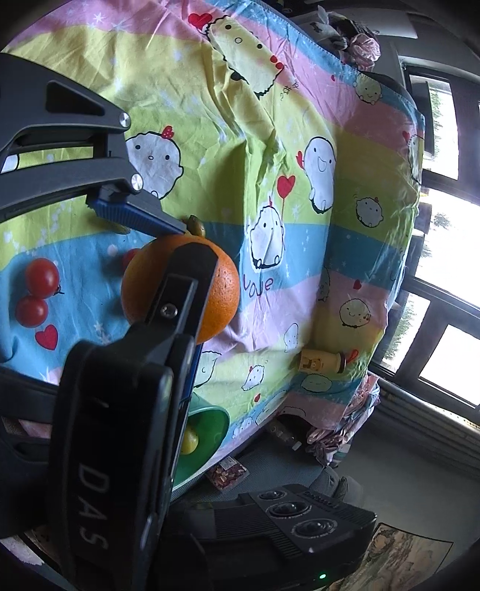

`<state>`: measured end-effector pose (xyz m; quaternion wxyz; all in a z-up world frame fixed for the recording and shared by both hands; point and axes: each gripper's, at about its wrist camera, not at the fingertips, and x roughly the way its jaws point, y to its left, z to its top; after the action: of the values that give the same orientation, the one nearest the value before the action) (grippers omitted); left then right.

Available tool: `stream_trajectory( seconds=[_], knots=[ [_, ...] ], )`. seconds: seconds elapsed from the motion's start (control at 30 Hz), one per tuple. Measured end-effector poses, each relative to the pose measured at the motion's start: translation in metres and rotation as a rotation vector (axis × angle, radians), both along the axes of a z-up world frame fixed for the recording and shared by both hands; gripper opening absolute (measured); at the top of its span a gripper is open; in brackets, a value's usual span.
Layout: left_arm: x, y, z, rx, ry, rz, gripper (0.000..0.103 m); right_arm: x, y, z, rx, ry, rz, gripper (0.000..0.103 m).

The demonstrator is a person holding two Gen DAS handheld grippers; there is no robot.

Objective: Organize fruits
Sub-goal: 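Carry the orange in the right tool over the green basin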

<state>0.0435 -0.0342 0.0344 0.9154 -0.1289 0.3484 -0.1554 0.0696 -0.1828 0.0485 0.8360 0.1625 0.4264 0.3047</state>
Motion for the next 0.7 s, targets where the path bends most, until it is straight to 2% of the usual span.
stream_trajectory(
  seconds=[0.57,0.7],
  knots=[
    [-0.005,-0.058,0.05,0.059,-0.139,-0.105,0.061,-0.018,-0.068,0.043,0.066,-0.123,-0.11,0.068],
    [-0.003,-0.074,0.057,0.066,-0.15,-0.136,0.061,-0.019,-0.085,0.046,0.087,-0.127,-0.147,0.068]
  ],
)
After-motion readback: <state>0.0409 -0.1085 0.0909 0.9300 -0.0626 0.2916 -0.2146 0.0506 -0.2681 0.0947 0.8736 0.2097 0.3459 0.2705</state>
